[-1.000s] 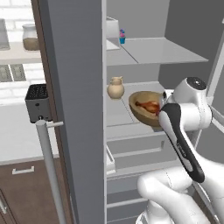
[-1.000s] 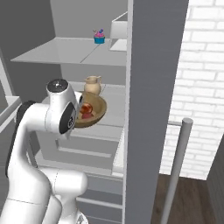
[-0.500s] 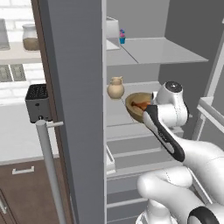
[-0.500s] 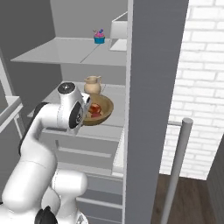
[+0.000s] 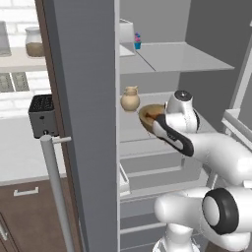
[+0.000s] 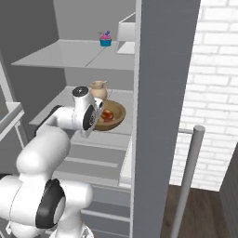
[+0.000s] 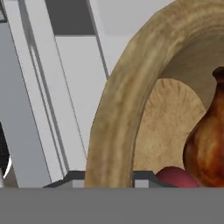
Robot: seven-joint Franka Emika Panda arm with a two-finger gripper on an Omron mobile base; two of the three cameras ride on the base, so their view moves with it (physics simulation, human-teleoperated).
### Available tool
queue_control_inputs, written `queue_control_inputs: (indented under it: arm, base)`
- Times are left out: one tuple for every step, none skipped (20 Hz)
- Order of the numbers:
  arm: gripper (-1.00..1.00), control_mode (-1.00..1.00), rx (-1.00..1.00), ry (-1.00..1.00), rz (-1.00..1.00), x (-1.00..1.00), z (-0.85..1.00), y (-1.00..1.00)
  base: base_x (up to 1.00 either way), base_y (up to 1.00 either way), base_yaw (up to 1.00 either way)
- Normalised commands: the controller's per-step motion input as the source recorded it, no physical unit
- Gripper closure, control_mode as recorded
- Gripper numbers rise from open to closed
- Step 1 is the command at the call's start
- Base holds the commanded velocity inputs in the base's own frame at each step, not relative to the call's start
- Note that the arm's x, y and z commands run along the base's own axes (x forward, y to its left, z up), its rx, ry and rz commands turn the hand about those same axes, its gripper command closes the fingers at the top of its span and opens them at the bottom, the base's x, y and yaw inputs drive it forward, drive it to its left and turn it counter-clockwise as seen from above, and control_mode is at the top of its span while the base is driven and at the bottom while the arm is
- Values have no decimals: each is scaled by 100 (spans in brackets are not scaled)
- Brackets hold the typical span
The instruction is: Pick the chicken drumstick and tomato from their plates and place them in the bowl. Then put the bowl in the fridge.
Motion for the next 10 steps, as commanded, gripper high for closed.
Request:
queue_control_inputs:
  arm:
    - [100, -100, 0, 0, 0, 71, -21, -5]
    - [100, -100, 1, 0, 0, 76, -19, -10]
    - [100, -100, 1, 0, 0, 79, -21, -11]
    - [100, -100, 0, 0, 0, 79, -31, -15]
    - [100, -100, 0, 0, 0, 79, -36, -14]
    - [100, -100, 0, 0, 0, 74, -41, -5]
    - [100, -100, 0, 0, 0, 74, -43, -2]
    - [100, -100, 0, 0, 0, 67, -36, -2]
    - [100, -100, 0, 0, 0, 66, -34, -4]
    - [100, -100, 0, 0, 0, 64, -30, -11]
  base:
    - [0, 0, 0]
    - [0, 0, 0]
    - [0, 0, 0]
    - [0, 0, 0]
    - [0, 0, 0]
    - [0, 0, 0]
    - [0, 0, 0]
    - [0, 0, 0]
    - [0, 0, 0]
    - [0, 0, 0]
